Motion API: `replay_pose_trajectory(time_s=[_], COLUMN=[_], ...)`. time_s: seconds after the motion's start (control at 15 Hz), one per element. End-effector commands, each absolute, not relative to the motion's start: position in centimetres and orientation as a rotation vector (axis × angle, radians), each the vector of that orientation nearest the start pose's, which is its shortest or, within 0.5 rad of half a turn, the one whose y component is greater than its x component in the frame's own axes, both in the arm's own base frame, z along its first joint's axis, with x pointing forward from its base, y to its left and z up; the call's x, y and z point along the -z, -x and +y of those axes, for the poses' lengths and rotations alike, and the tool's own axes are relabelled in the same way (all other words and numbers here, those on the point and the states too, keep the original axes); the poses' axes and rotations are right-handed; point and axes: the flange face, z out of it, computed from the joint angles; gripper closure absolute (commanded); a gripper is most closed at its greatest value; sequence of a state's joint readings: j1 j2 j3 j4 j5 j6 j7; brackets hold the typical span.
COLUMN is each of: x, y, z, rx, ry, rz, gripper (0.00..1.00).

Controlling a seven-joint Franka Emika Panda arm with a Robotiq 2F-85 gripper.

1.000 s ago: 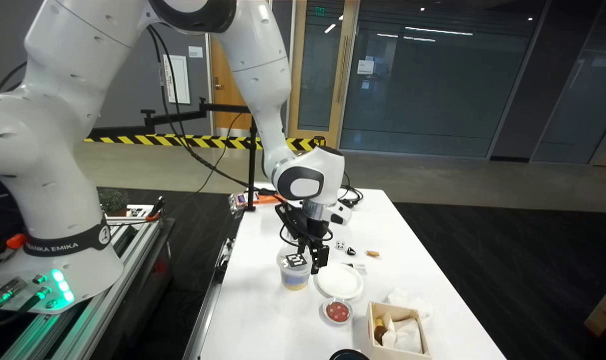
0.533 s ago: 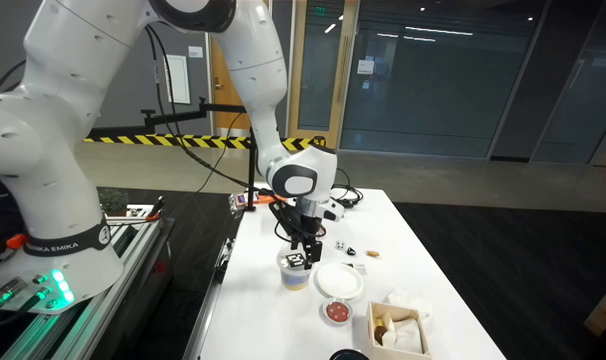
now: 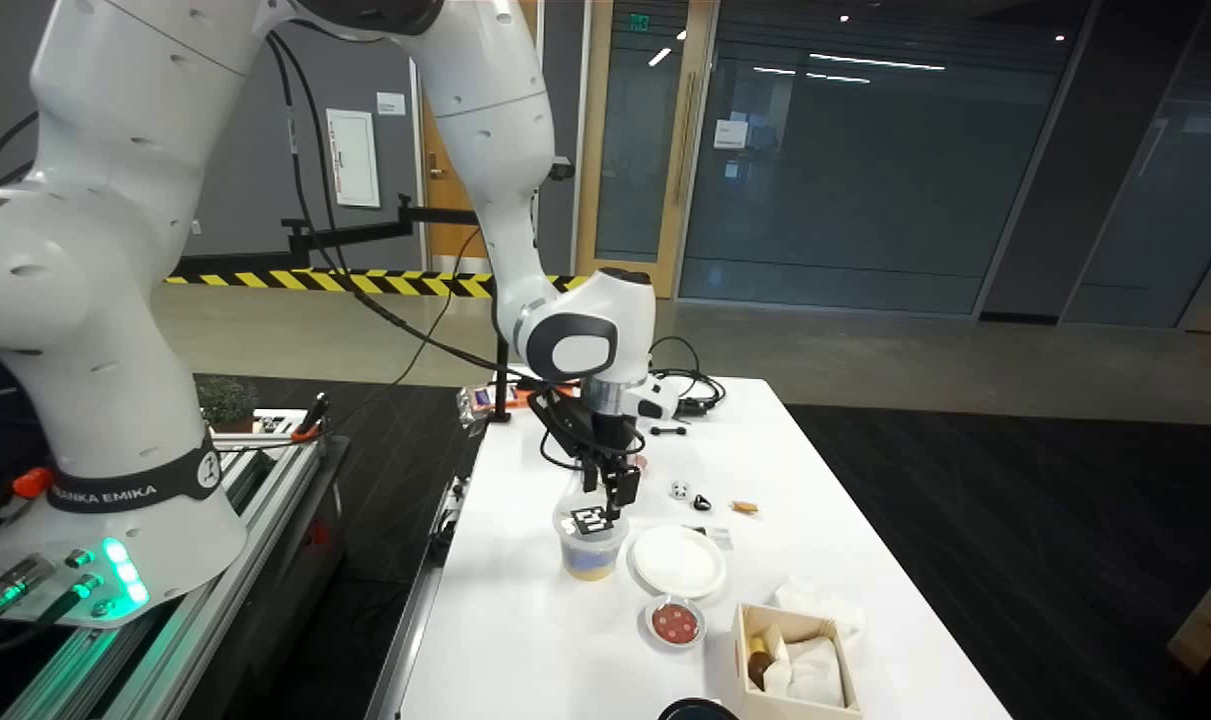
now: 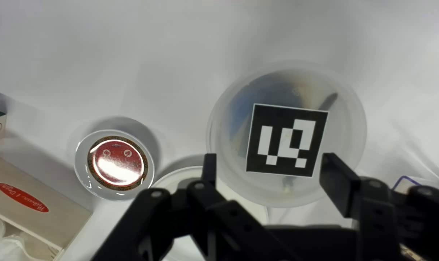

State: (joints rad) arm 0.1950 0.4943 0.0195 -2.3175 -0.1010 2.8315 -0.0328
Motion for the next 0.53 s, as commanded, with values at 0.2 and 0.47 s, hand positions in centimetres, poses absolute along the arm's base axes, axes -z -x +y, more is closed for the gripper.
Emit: replay_pose_trajectory(time_s=[0.2, 0.47], x=[-13.82, -13.85], y=[-48.74, -48.8], z=[12.19, 12.29], rx=[0.062, 0.065], ry=[3.111, 3.11], rz=[-0.596, -0.6], gripper=[0.76, 0.99])
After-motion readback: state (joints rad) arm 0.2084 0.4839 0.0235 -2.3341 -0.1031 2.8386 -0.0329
